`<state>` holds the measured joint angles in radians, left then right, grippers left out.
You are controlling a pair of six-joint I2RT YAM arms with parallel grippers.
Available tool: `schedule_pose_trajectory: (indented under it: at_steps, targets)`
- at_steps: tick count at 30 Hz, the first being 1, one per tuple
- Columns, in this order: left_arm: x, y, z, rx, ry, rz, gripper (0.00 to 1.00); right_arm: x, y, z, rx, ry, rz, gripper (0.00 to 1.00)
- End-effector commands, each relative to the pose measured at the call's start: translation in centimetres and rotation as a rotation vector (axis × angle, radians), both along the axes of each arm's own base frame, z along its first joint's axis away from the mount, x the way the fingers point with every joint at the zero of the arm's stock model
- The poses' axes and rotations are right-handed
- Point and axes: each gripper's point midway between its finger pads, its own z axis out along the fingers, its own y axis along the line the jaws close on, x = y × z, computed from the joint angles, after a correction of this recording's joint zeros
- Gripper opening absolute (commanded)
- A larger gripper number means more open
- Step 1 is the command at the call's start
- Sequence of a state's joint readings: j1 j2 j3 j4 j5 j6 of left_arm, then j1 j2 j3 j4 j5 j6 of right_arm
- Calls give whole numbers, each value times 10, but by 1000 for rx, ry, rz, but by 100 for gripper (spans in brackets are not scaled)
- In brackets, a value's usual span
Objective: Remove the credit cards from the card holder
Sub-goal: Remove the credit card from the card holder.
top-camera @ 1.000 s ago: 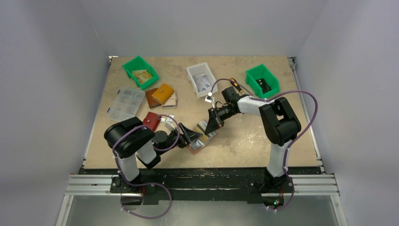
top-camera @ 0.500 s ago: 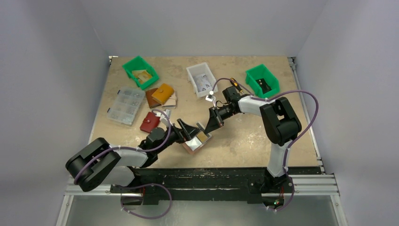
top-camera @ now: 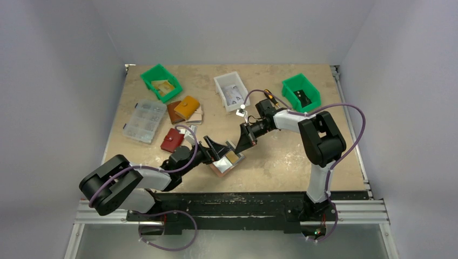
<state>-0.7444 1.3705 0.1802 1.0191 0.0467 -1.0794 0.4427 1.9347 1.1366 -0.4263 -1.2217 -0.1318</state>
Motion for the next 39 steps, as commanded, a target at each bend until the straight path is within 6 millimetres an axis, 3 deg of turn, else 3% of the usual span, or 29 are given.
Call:
schedule_pose_trajectory:
  at_steps: [1,5,11,24,39]
  targets:
    - [5,-7,15,-46,-30,-5,92,-4,4,34,105,-43,34,0]
    - [3,-6,15,-71,-28,-4,82,-3,3,34,105,-47,32,0]
    - [-2,2,3,-68,13,16,81,0,0,36,117,-42,23,0]
    - [-5,-3,7,-110,16,3,70,-3,1,40,148,-17,31,0]
    - [-5,-9,9,-167,18,-14,50,-9,1,50,209,36,52,0]
